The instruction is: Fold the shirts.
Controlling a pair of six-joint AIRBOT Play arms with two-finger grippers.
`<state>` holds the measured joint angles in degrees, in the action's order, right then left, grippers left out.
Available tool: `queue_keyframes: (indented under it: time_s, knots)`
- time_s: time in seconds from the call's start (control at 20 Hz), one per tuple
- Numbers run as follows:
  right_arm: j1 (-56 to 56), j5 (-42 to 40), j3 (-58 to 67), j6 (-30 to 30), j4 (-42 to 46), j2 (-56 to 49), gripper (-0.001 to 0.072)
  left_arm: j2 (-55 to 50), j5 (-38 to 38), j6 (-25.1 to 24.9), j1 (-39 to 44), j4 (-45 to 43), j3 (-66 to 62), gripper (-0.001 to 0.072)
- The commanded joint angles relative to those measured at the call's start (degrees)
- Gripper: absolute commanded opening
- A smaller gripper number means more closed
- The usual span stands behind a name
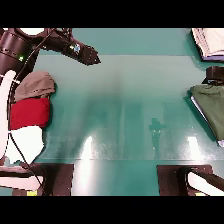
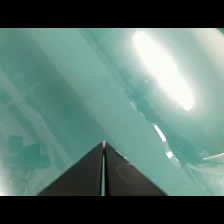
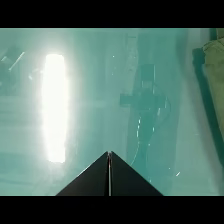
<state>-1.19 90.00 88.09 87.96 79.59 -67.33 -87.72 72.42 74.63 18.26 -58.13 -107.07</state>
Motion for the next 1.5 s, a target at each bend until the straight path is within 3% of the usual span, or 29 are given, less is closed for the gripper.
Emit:
queue_keyframes:
  time_s: [0.0,0.65,0.75,0.95,1.0,1.05,1.1,1.45]
  knots:
    - [-0.13,0.02,0.07,0.0,-0.11,0.02,0.0017,0.04,-0.02,-0.02,0.04,-0.02,-0.02,0.0029]
    - [-0.13,6.75,0.07,0.02,-0.57,0.04,0.0017,0.07,-2.62,0.17,-0.02,-0.26,-0.17,0.0029]
    - [-0.13,6.91,0.07,0.04,-0.55,0.04,0.0017,0.07,1.07,4.61,-2.56,-6.47,-3.48,0.0029]
    - [-0.13,6.12,0.07,0.04,-0.57,0.04,0.0017,0.04,10.05,11.82,-10.58,-29.68,-8.74,0.0031]
    - [-0.13,5.92,0.07,0.04,-0.57,0.04,0.0017,0.04,10.29,12.55,-12.48,-33.35,-7.72,0.0112]
    - [-0.13,5.9,0.07,0.04,-0.57,0.02,0.0017,-0.02,9.51,13.14,-14.51,-34.69,-6.01,0.0475]
    - [-0.13,5.9,0.07,0.04,-0.57,0.04,0.0018,-0.13,7.5,14.75,-16.52,-34.75,-3.78,0.072]
    - [-0.15,6.19,0.07,0.11,-0.57,0.04,0.0017,-6.29,-8.31,16.04,-26.6,-34.23,14.14,0.072]
